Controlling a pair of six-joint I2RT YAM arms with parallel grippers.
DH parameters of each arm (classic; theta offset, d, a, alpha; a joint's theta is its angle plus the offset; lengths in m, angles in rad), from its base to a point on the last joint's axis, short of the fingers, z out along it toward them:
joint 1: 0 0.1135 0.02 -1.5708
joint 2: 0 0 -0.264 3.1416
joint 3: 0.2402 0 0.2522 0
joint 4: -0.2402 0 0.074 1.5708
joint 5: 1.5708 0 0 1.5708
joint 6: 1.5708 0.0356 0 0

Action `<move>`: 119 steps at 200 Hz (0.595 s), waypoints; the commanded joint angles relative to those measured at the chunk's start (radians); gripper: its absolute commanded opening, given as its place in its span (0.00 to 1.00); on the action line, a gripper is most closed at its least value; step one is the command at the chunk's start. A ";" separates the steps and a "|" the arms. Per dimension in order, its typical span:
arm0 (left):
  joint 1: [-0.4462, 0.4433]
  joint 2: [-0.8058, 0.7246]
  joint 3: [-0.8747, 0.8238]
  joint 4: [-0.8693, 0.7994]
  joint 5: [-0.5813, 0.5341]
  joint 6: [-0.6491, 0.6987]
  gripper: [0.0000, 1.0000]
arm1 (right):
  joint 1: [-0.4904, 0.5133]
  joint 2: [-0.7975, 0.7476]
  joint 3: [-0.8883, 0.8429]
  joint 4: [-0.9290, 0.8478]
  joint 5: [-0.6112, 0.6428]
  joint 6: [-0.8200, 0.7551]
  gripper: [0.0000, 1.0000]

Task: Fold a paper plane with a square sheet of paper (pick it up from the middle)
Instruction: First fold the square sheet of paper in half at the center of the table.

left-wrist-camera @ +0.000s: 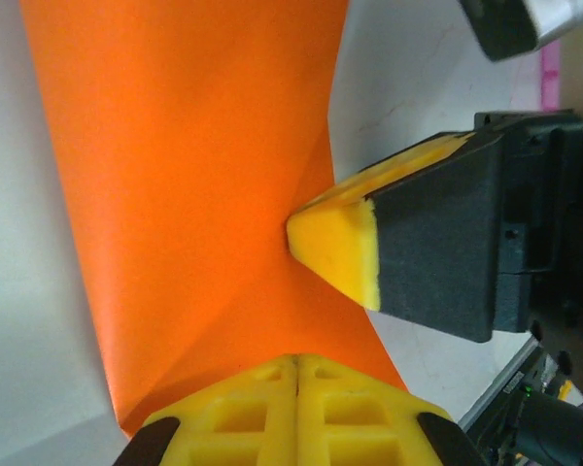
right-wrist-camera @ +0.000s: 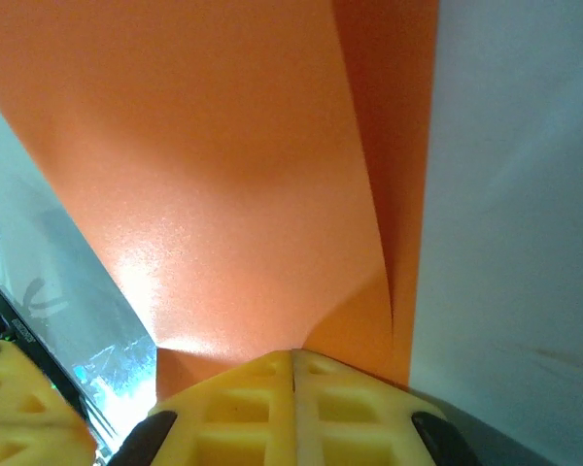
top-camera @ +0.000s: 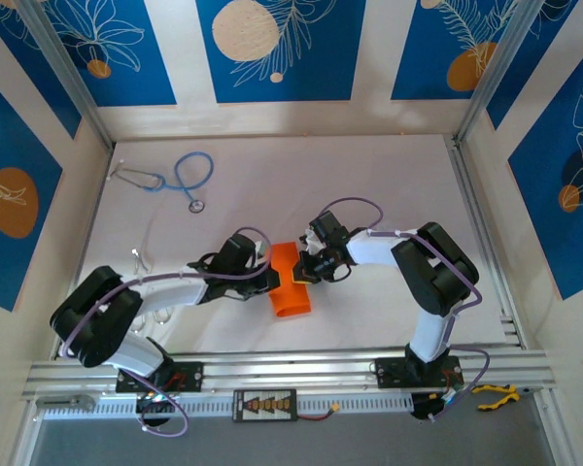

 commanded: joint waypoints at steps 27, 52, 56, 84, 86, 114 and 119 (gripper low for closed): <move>-0.010 0.055 -0.142 0.066 0.005 -0.039 0.00 | -0.002 0.045 -0.051 -0.067 0.083 0.020 0.00; -0.010 0.044 -0.172 0.042 -0.013 -0.032 0.00 | 0.001 0.046 -0.052 -0.067 0.082 0.026 0.00; -0.011 0.037 -0.172 0.038 -0.015 -0.032 0.00 | 0.001 0.044 -0.054 -0.068 0.083 0.026 0.00; -0.010 -0.037 -0.130 -0.042 -0.030 -0.014 0.00 | 0.000 0.040 -0.052 -0.069 0.087 0.030 0.00; -0.010 -0.042 -0.123 -0.051 -0.031 -0.011 0.00 | 0.001 0.040 -0.053 -0.069 0.088 0.030 0.00; -0.013 -0.093 -0.040 -0.123 -0.020 0.009 0.00 | 0.003 0.036 -0.050 -0.072 0.091 0.034 0.00; -0.012 -0.095 -0.032 -0.122 -0.013 0.010 0.00 | 0.005 0.035 -0.052 -0.073 0.091 0.035 0.00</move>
